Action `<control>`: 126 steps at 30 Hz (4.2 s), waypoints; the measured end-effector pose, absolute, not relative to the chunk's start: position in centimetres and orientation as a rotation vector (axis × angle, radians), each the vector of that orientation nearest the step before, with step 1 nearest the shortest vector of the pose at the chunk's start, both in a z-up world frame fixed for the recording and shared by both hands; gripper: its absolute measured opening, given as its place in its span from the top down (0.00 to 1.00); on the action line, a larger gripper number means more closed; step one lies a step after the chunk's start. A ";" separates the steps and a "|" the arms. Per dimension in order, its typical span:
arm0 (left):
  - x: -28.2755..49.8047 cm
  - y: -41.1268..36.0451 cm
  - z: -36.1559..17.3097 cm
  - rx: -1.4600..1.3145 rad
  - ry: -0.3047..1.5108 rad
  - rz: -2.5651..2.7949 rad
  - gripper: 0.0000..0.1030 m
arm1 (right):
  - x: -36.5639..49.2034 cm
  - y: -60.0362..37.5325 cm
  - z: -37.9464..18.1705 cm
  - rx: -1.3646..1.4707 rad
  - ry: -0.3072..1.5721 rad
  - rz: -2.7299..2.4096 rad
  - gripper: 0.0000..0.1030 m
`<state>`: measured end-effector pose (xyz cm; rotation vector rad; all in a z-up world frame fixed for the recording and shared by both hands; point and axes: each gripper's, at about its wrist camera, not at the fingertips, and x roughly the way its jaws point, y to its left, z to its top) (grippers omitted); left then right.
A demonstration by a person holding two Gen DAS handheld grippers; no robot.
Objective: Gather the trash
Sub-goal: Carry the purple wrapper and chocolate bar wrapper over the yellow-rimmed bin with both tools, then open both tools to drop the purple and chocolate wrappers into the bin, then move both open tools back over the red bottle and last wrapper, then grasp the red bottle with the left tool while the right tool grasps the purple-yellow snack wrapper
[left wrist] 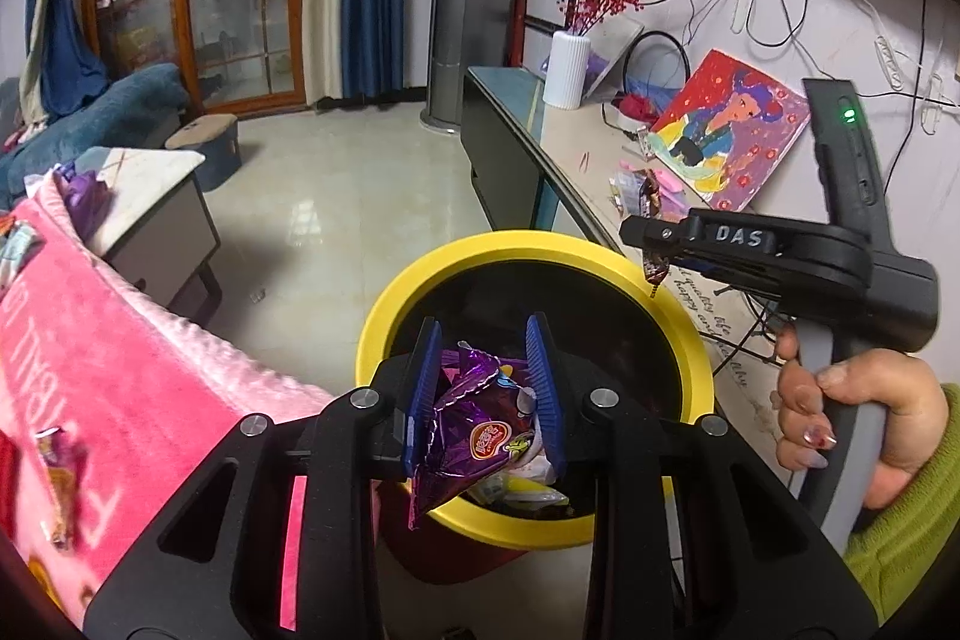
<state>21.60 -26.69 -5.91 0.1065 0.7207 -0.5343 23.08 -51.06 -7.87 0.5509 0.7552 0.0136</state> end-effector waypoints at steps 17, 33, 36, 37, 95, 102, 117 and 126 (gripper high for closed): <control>22.9 -27.5 -7.8 0.076 0.763 -0.558 0.57 | 23.2 -51.9 -8.5 0.590 0.766 0.001 0.66; 21.8 -23.8 -5.8 0.004 0.692 -0.486 0.11 | 22.8 -49.7 -6.7 0.490 0.735 -0.014 0.43; 21.3 -22.7 -5.2 0.008 0.670 -0.458 0.11 | 22.7 -48.5 -6.1 0.467 0.733 0.006 0.41; 21.1 -22.3 -5.0 0.010 0.662 -0.447 0.11 | 22.7 -48.1 -6.0 0.463 0.733 0.013 0.41; 18.3 6.6 -5.7 -0.163 0.641 0.160 0.11 | 21.5 -18.0 -5.0 0.039 0.877 0.518 0.28; 19.1 8.5 -7.3 -0.244 0.694 0.118 0.18 | 22.9 -15.2 -7.1 0.002 0.932 0.544 0.31; 22.3 6.7 -10.1 -0.182 0.844 0.035 0.36 | 24.6 -12.4 -10.2 0.008 0.991 0.581 0.75; 22.6 5.7 -10.7 -0.119 0.881 0.052 0.62 | 23.4 -12.9 -9.7 -0.002 0.990 0.619 0.90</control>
